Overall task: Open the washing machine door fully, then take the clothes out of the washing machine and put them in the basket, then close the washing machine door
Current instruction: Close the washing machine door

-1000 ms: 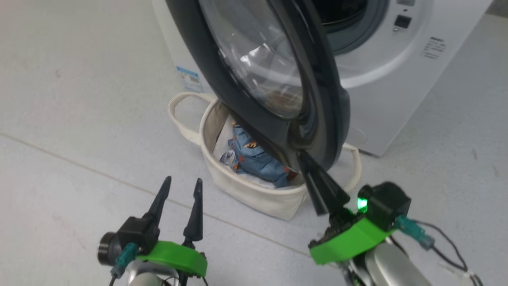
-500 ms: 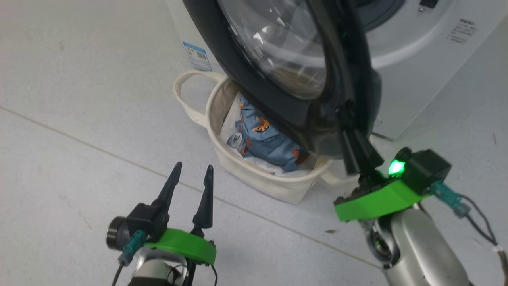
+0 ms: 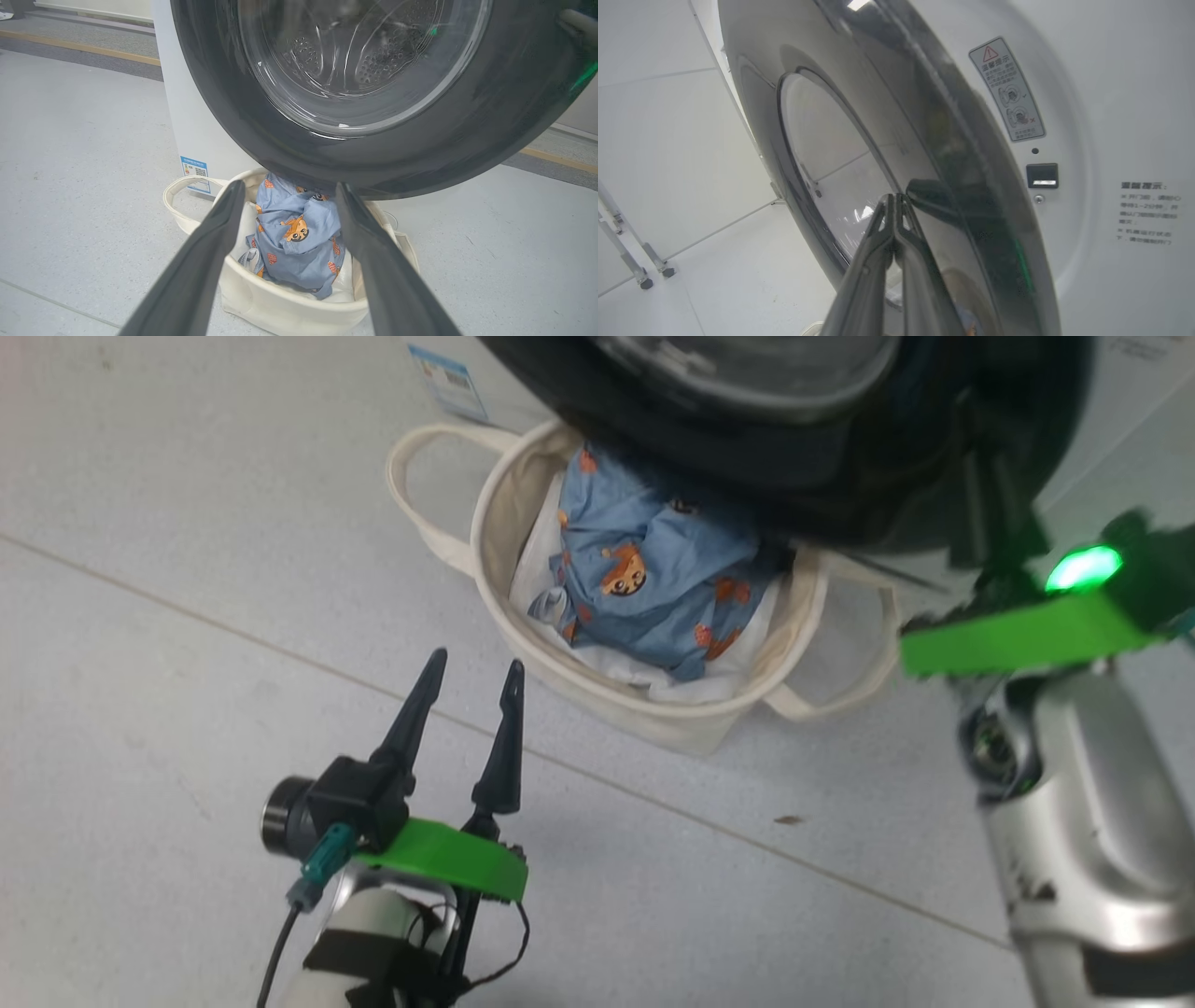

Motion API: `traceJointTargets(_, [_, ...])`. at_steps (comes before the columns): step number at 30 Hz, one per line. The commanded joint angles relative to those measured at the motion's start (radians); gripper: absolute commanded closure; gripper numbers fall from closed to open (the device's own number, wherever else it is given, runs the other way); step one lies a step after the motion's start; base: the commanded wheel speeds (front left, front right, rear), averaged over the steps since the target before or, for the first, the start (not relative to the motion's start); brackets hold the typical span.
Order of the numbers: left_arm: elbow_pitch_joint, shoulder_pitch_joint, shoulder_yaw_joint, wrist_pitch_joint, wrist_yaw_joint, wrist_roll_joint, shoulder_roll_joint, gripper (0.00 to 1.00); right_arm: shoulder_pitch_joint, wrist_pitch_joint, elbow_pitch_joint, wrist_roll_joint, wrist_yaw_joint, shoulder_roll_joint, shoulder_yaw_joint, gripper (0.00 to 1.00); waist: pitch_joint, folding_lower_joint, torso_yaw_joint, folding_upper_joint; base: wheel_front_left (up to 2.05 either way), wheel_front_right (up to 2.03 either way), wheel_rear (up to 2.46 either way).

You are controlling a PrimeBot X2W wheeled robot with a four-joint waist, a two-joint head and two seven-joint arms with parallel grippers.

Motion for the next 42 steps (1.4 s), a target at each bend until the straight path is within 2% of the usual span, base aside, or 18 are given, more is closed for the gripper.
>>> traceJointTargets(1, [-0.037,-0.024,0.022,-0.012,0.008,-0.007,0.006,0.00,-0.040,-0.012,-0.023,0.004,0.007,-0.003,0.006,1.00,0.024,0.0000,0.006,0.0000,0.00,0.00,0.00])
traceJointTargets(14, [-0.046,-0.062,-0.012,-0.012,0.030,-0.028,0.006,0.00,-0.236,-0.012,0.083,0.051,0.007,-0.032,-0.116,1.00,0.091,0.0000,0.037,0.0000,0.00,0.00,0.00])
traceJointTargets(24, [-0.049,-0.076,-0.023,-0.012,0.039,-0.033,0.006,0.00,-0.282,-0.012,0.069,0.055,0.007,0.002,-0.204,1.00,0.114,0.0000,0.035,0.0000,0.00,0.00,0.00])
traceJointTargets(33, [-0.037,-0.072,-0.019,-0.012,0.037,-0.030,0.006,0.00,-0.236,-0.012,0.062,0.060,0.007,0.005,-0.139,1.00,0.080,0.0000,0.013,0.0000,0.00,0.00,0.00])
traceJointTargets(42, [0.002,-0.016,0.028,-0.012,0.024,-0.026,0.006,0.00,0.004,-0.012,-0.043,0.036,0.007,-0.025,0.037,1.00,-0.069,0.0000,-0.047,0.0000,0.00,0.00,0.00])
